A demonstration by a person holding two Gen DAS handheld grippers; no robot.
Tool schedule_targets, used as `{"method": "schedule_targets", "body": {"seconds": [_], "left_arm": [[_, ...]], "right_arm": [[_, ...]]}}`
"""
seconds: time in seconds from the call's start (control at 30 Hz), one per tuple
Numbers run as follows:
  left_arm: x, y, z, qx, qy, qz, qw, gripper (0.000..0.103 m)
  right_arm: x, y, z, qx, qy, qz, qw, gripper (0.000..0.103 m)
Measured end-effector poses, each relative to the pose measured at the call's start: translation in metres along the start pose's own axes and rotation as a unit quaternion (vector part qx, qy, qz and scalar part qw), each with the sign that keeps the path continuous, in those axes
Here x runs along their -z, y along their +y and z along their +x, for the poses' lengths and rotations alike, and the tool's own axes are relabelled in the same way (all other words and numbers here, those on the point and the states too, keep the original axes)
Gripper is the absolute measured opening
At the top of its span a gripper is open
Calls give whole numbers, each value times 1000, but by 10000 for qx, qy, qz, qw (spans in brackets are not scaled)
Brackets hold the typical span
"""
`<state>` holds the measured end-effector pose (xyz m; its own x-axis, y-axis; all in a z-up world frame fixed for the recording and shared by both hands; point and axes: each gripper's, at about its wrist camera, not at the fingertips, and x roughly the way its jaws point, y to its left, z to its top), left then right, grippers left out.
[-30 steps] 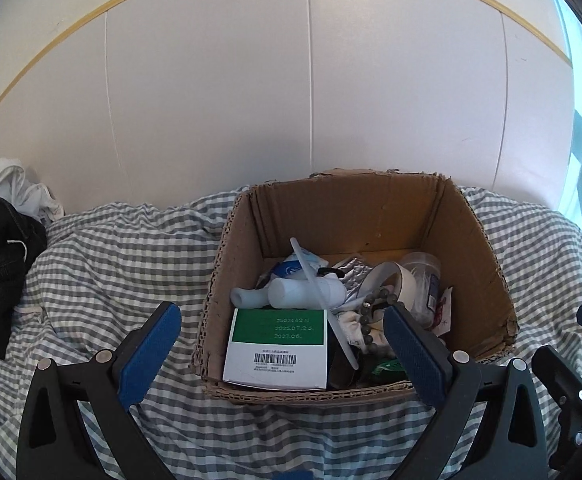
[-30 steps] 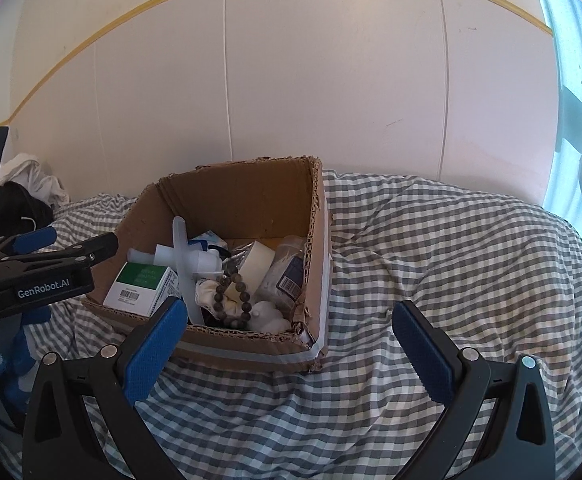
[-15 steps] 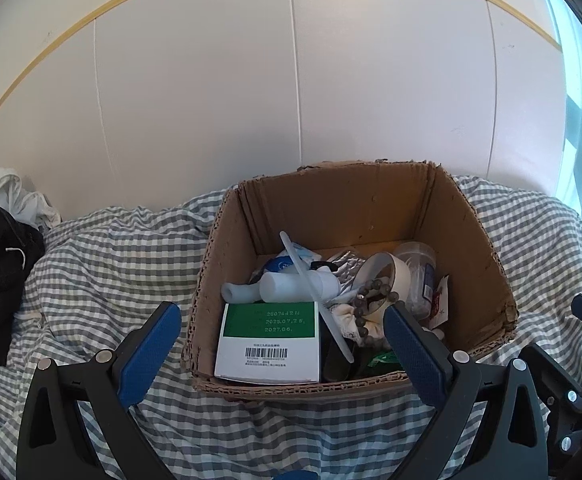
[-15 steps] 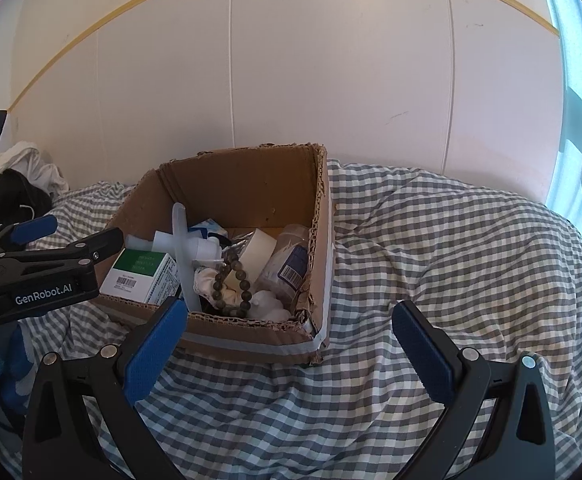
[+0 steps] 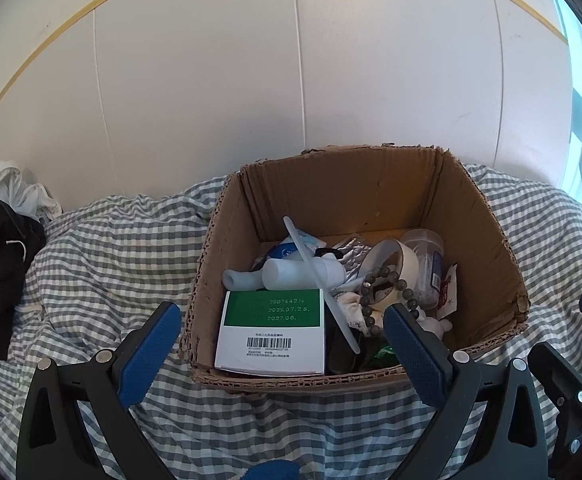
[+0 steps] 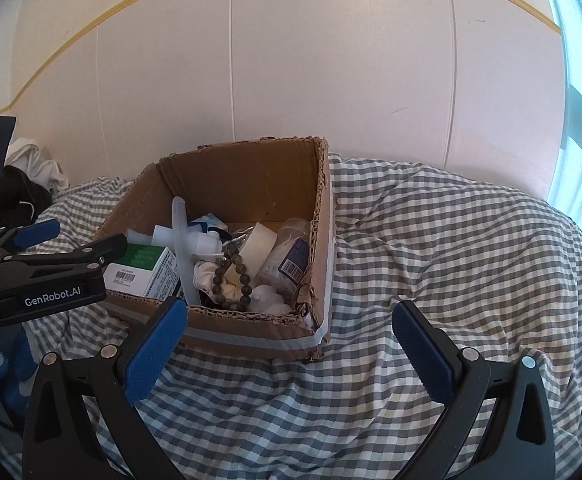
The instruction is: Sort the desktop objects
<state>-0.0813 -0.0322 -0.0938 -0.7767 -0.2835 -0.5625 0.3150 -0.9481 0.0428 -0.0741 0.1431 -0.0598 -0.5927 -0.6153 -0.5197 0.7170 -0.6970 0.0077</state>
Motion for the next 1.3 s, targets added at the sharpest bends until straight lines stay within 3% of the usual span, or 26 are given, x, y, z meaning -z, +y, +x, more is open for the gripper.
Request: {"method": "schedule_targets", "body": {"seconds": [0.73,1.3], "left_arm": [[9,-4,15,129,385,-76,9991,103],[10,-4,18,66,406,-112,9991,103]], "right_arm": [[3,-3,8,-30,174,26,9998,103],[6,-3,13,-54,307,77,9995,103]]}}
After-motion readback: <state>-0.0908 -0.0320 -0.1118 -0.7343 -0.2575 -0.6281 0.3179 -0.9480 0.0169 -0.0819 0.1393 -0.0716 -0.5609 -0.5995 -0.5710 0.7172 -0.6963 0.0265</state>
